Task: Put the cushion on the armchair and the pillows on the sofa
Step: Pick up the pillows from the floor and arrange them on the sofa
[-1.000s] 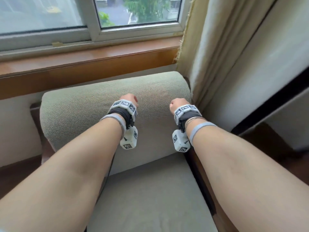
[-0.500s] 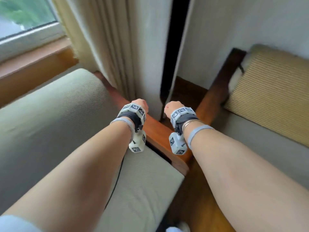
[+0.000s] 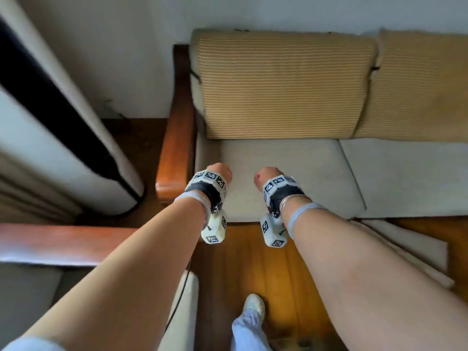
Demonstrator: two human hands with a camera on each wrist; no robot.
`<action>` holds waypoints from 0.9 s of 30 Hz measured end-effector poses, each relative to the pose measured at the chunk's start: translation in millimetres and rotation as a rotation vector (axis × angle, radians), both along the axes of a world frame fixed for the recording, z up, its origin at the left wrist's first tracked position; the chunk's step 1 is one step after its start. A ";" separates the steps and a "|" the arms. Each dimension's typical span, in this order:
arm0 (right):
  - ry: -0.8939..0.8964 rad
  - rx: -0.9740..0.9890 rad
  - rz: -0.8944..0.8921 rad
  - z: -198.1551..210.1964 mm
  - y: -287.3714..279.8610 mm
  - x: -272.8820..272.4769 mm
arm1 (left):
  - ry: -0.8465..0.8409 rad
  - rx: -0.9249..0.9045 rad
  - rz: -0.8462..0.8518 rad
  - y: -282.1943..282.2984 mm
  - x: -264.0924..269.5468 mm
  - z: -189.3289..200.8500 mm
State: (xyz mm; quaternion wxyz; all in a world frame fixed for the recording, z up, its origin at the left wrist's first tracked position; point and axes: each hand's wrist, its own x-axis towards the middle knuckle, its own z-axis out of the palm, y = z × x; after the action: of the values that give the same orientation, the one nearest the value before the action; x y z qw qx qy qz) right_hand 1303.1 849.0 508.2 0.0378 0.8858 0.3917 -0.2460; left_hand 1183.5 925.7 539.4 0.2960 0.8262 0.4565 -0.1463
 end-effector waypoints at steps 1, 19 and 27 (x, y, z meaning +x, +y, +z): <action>0.005 -0.025 -0.020 -7.6 -9.4 26.8 | 0.013 -0.016 -0.039 -5.8 30.2 -3.1; 0.152 -0.244 -0.621 -145.1 -230.5 337.0 | 0.159 -0.111 -0.812 -155.2 419.0 -95.0; 0.218 -0.260 -0.830 -158.5 -280.6 439.3 | 0.264 -0.120 -1.090 -198.9 567.6 -137.9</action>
State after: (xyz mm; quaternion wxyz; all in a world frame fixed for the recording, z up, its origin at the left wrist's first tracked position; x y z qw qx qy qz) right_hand 1742.4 568.4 349.7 0.0057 0.9247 -0.0292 -0.3794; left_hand 1751.1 726.8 401.5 0.1644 0.8989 -0.0122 -0.4061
